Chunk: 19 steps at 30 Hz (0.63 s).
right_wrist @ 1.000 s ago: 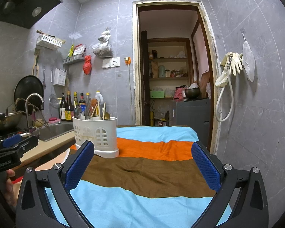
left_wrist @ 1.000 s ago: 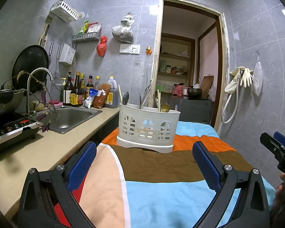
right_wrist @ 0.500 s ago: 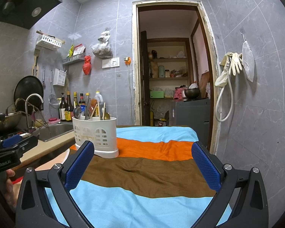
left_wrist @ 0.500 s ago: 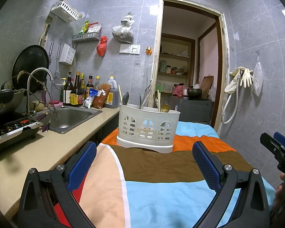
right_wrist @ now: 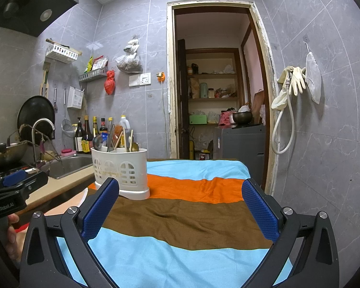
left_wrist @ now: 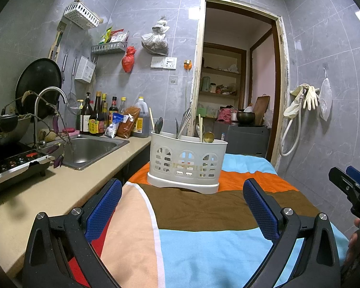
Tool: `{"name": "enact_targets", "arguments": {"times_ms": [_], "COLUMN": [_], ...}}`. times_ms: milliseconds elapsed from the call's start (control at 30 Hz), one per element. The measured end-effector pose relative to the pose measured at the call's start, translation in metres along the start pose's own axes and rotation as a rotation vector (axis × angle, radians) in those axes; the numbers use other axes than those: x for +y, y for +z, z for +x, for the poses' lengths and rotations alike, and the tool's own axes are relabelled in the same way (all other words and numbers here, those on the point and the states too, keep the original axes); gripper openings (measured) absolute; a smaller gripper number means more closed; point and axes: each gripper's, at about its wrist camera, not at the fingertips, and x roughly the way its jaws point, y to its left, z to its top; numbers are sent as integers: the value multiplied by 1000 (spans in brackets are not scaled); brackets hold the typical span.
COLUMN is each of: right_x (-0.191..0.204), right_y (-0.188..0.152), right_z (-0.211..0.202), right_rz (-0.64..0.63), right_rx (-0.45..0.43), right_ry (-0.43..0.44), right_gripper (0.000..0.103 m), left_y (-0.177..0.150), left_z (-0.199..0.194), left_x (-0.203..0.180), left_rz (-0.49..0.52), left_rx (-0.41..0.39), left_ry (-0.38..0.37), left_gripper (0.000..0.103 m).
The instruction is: Organize utensils
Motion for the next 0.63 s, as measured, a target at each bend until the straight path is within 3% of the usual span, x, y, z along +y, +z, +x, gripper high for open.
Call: {"name": "enact_targets", "arguments": {"times_ms": [233,633], "right_x": [0,-1], "right_y": [0,-1], "right_z": [0,0], "right_rz": [-1,-1], "right_rx": [0,2], "right_ry": [0,-1], "right_gripper": [103,103], "left_y": [1,-3], "left_z": [1,4], "left_x": [-4,-1], "left_rz": [32,24], "left_rx": [-5,-10], "left_ry": [65,81], "left_gripper": [99,99]}}
